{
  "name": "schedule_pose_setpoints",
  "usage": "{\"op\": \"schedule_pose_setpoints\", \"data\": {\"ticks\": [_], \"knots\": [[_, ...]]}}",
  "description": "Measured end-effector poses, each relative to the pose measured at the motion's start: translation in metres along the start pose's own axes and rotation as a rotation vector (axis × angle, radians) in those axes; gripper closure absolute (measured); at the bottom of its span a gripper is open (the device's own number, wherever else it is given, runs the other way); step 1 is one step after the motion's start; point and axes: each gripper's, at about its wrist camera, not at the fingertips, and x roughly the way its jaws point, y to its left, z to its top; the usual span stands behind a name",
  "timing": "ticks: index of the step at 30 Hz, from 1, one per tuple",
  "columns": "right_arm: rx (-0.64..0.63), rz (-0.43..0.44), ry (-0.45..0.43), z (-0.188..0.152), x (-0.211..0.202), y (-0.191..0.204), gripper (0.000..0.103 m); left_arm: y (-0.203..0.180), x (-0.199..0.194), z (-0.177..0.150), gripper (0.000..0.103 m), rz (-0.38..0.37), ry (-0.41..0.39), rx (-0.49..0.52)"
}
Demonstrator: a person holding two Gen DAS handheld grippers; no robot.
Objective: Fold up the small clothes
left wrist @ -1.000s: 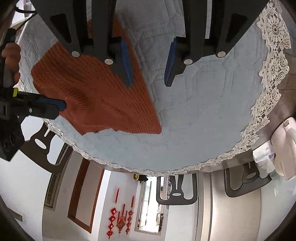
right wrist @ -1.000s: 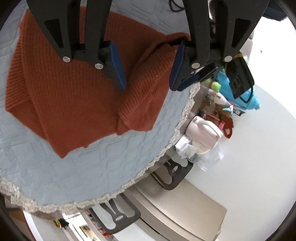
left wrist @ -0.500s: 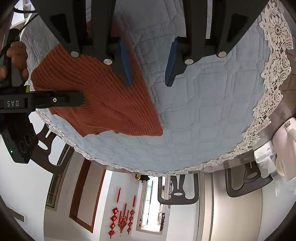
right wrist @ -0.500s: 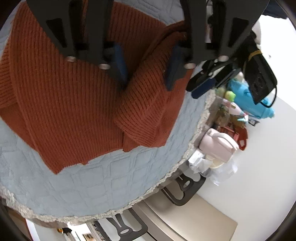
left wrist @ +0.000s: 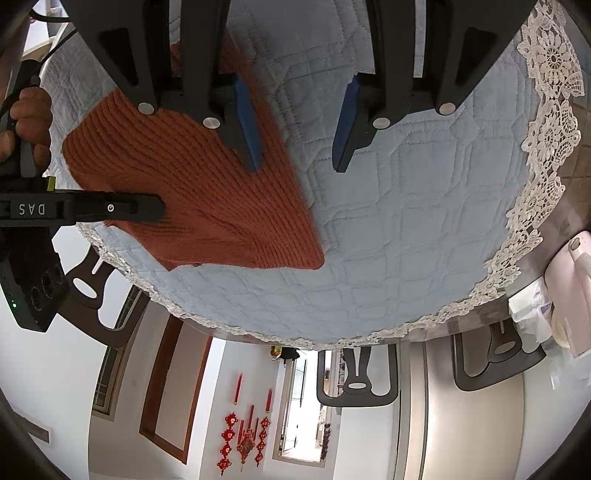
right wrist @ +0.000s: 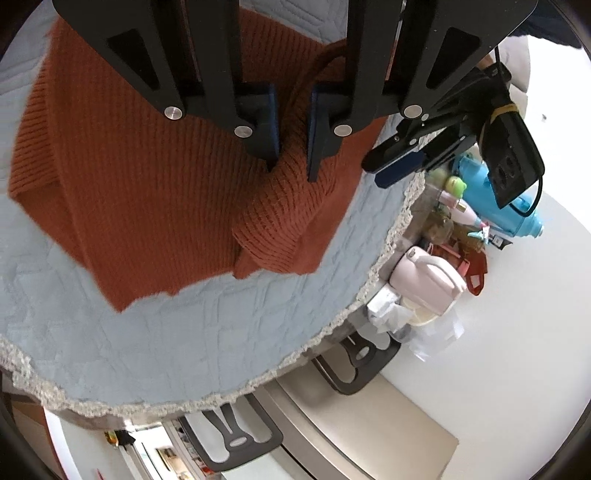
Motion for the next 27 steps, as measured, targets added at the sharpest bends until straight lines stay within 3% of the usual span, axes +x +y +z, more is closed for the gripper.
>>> {"op": "schedule_pose_setpoints", "data": {"ticks": [10,17,27], "knots": [[0.051,-0.041,-0.103,0.002,-0.044,-0.037,0.092,-0.022,0.002,0.014,0.06,-0.078,-0.016,0.019],[0.163,-0.069,-0.094,-0.013,-0.046,-0.086,0.092,-0.043,0.018,0.016,0.06,-0.122,0.018,0.045],[0.107,-0.081,-0.148,-0.009,-0.071,-0.076,0.093,-0.06,0.018,0.02,0.06,-0.145,0.019,0.076]]}}
